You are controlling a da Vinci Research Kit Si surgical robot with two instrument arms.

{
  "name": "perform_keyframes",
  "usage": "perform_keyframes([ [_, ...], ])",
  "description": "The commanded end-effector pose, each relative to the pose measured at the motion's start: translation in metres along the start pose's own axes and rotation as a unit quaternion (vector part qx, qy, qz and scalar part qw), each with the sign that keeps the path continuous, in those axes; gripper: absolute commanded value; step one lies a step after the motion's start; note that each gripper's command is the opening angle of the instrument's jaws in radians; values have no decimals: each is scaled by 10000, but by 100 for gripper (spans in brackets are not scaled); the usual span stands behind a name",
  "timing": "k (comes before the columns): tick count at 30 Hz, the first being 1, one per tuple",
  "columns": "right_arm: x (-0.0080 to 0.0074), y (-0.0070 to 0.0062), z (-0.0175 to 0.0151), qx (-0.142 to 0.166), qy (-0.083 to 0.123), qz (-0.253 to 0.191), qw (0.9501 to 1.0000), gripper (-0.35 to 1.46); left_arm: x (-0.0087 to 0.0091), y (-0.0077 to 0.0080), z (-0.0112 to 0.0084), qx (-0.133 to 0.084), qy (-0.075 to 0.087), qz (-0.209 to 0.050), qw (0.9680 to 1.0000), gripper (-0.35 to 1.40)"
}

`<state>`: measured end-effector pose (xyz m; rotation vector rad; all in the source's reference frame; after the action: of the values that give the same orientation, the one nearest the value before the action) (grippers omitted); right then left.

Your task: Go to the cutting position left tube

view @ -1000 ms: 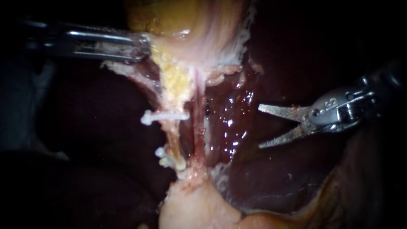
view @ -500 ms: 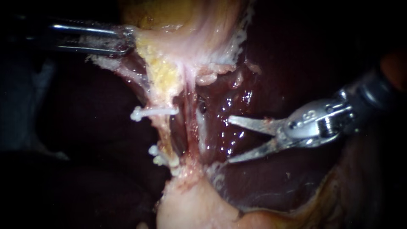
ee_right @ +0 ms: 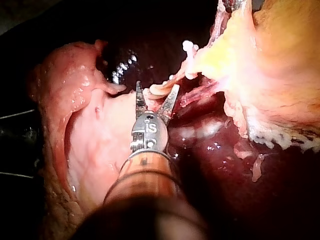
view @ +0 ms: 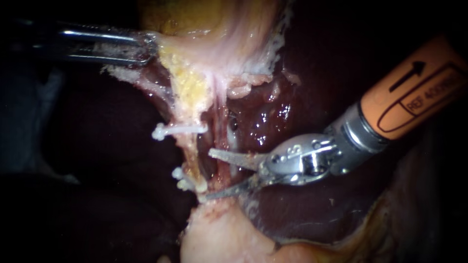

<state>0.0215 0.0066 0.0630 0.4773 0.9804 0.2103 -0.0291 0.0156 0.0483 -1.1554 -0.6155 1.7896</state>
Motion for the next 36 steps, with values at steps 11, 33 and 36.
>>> perform_keyframes([
  [11, -17, 30, 10, 171, 76, 118, 9998, 143, -1, 0, 2, -8, -4, 8, 10000, -35],
  [33, 31, 25, 94, 659, 630, 434, 9949, 141, -2, 1, 6, -8, -3, 9, 10000, -35],
  [36, 37, 18, 94, 718, 759, 517, 9932, 141, -2, 1, 7, -8, -3, 10, 10000, -35],
])
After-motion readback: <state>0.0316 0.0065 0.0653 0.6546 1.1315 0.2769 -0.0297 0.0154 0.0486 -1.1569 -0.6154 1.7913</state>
